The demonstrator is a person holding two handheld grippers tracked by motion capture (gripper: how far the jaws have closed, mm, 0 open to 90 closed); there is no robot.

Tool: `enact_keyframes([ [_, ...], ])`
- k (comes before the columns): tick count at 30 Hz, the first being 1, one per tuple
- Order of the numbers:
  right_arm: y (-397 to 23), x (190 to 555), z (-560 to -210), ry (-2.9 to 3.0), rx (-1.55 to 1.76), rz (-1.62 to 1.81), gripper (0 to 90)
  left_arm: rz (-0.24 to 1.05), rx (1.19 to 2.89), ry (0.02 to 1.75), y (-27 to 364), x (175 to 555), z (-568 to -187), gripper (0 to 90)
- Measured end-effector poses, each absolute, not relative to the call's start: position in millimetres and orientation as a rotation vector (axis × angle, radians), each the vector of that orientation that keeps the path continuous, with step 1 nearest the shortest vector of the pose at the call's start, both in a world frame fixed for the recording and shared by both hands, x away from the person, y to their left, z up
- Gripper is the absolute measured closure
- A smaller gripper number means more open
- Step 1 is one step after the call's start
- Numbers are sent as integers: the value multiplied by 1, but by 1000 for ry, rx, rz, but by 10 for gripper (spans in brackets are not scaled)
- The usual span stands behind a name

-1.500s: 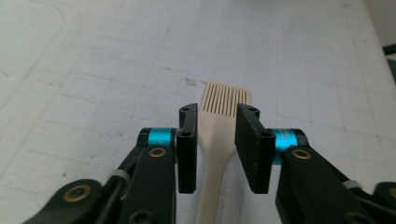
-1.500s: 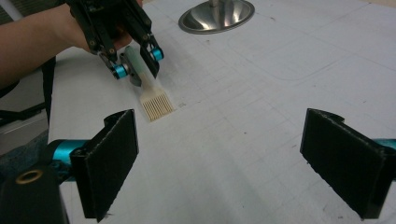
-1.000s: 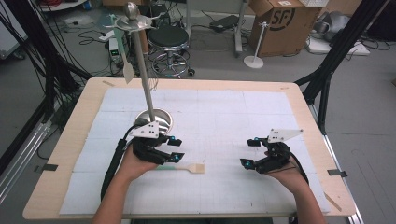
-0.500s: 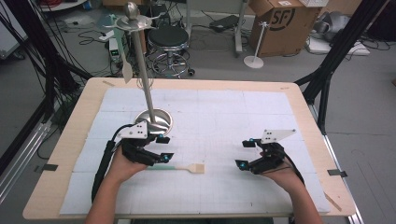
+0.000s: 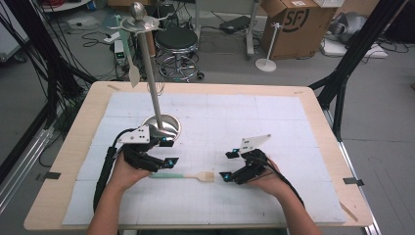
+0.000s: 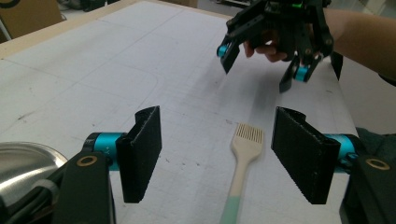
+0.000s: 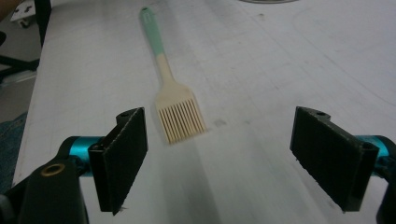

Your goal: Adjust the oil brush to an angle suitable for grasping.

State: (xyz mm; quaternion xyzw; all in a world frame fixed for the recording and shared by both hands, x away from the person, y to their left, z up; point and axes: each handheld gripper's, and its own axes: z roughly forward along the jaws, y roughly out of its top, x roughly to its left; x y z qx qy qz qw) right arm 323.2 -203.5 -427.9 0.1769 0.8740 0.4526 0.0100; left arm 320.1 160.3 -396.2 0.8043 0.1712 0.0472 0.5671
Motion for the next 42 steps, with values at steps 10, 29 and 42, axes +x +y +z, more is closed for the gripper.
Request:
enact_keyframes([
  [10, -144, 324, -441, 2825, 403, 1324, 281, 141, 1877, 423, 168, 321, -394, 330],
  [29, -140, 315, -442, 2844, 293, 1130, 594, 122, 1890, 413, 164, 321, -397, 332],
  [42, -213, 303, -442, 2796, 457, 1120, 593, 117, 1889, 408, 161, 320, -397, 331],
])
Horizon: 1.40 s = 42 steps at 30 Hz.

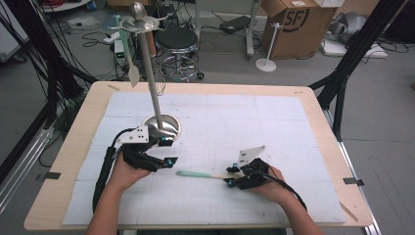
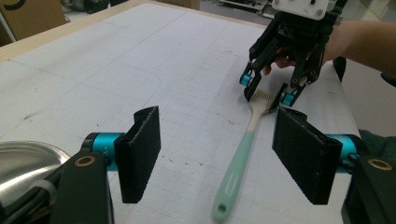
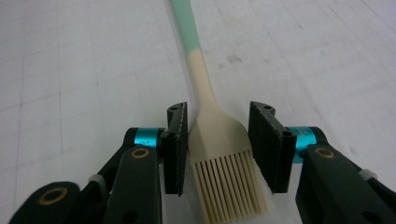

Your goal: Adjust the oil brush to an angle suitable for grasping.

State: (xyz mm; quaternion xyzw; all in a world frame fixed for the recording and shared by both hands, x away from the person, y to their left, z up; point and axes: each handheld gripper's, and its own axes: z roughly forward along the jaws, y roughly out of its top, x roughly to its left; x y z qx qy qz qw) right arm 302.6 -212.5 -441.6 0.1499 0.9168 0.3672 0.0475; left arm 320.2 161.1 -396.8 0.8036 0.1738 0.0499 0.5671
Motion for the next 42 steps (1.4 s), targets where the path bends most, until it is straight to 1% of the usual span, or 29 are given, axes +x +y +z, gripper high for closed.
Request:
enact_keyframes([
  [4, -231, 300, -441, 2784, 509, 1125, 590, 115, 1892, 402, 160, 321, -397, 330],
  [7, -236, 300, -441, 2782, 526, 1145, 578, 114, 1890, 404, 159, 321, -398, 330],
  [9, -234, 301, -439, 2764, 534, 1173, 531, 114, 1889, 404, 159, 321, -398, 330],
  [11, -230, 303, -438, 2754, 552, 1190, 511, 116, 1890, 401, 160, 321, -398, 330],
  [17, -209, 308, -439, 2773, 505, 1197, 511, 113, 1883, 403, 160, 322, -398, 330],
  [20, -202, 309, -441, 2785, 481, 1184, 538, 112, 1887, 407, 161, 322, -398, 327],
  [22, -201, 310, -444, 2797, 479, 1155, 574, 114, 1890, 413, 161, 322, -398, 324],
  [23, -201, 309, -444, 2792, 478, 1152, 605, 115, 1892, 417, 160, 322, -398, 323],
  [24, -201, 309, -443, 2788, 478, 1145, 664, 114, 1896, 416, 160, 322, -399, 323],
  [28, -205, 307, -440, 2803, 473, 1109, 794, 113, 1913, 411, 157, 322, -400, 323],
  [33, -213, 303, -439, 2801, 469, 1077, 809, 101, 1917, 412, 156, 322, -401, 324],
  [42, -244, 291, -438, 2791, 560, 1075, 816, 98, 1913, 403, 155, 322, -401, 323],
])
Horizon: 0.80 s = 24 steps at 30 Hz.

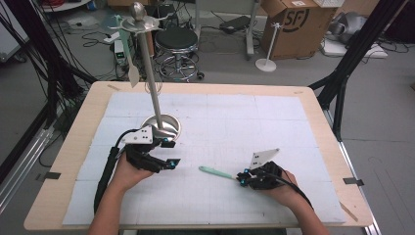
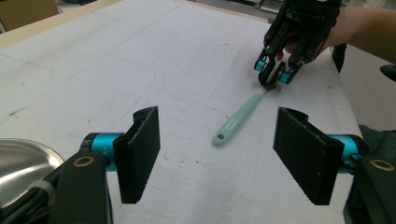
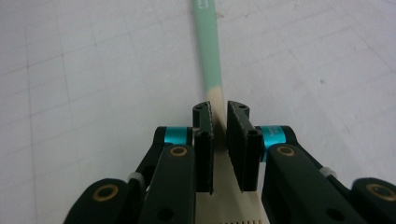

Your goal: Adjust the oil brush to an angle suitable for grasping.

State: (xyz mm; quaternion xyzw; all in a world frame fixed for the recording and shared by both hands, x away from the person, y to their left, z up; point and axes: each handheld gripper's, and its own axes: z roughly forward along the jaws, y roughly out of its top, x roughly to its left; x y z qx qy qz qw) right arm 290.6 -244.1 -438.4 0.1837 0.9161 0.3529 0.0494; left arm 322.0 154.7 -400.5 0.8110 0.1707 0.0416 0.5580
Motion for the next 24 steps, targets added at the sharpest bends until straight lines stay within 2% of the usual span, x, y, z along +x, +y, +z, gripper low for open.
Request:
enact_keyframes([
  [8, -258, 283, -436, 2800, 584, 1049, 814, 90, 1911, 391, 153, 322, -401, 306],
  [19, -229, 296, -432, 2804, 545, 1116, 685, 83, 1907, 403, 153, 322, -401, 269],
  [22, -221, 299, -437, 2834, 531, 1042, 718, 81, 1914, 398, 152, 322, -401, 248],
  [24, -221, 299, -436, 2828, 523, 1043, 790, 85, 1912, 398, 152, 322, -401, 242],
])
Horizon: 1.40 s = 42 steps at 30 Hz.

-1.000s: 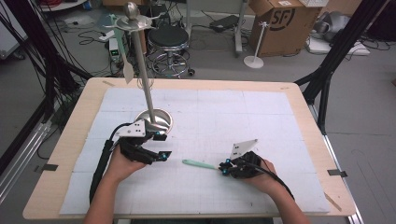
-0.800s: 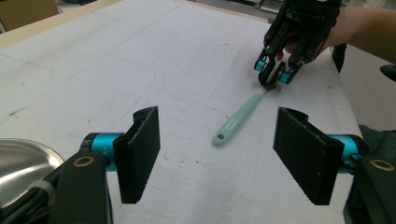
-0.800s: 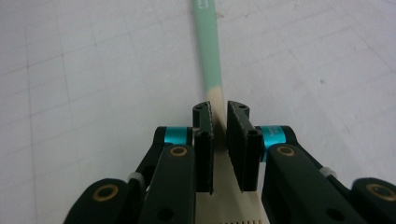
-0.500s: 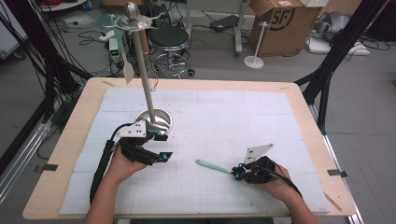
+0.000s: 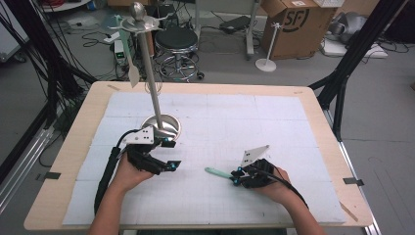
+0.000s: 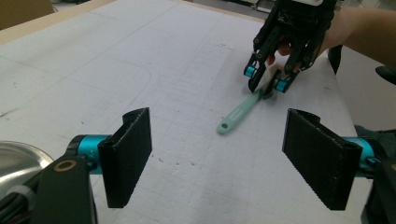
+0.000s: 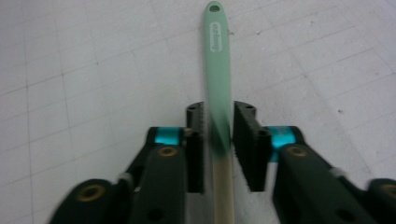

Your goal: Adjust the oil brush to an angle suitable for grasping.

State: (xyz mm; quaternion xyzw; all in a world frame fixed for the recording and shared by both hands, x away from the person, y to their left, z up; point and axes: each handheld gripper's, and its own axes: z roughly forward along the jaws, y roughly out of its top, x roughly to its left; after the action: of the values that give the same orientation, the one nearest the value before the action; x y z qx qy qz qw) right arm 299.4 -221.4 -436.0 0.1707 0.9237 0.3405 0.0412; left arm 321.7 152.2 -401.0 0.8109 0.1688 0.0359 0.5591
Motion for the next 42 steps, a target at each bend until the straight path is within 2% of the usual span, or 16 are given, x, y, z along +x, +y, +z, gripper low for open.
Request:
enact_keyframes([
  [13, -236, 287, -434, 2851, 546, 1017, 804, 96, 1903, 400, 154, 321, -399, 216],
  [25, -242, 288, -426, 2870, 562, 983, 740, 99, 1893, 407, 155, 321, -399, 202],
  [29, -244, 287, -430, 2884, 565, 935, 762, 97, 1895, 405, 154, 321, -399, 201],
  [31, -244, 286, -430, 2887, 557, 937, 810, 99, 1896, 404, 154, 321, -399, 202],
  [42, -257, 281, -432, 2857, 589, 969, 812, 110, 1897, 398, 153, 320, -399, 193],
])
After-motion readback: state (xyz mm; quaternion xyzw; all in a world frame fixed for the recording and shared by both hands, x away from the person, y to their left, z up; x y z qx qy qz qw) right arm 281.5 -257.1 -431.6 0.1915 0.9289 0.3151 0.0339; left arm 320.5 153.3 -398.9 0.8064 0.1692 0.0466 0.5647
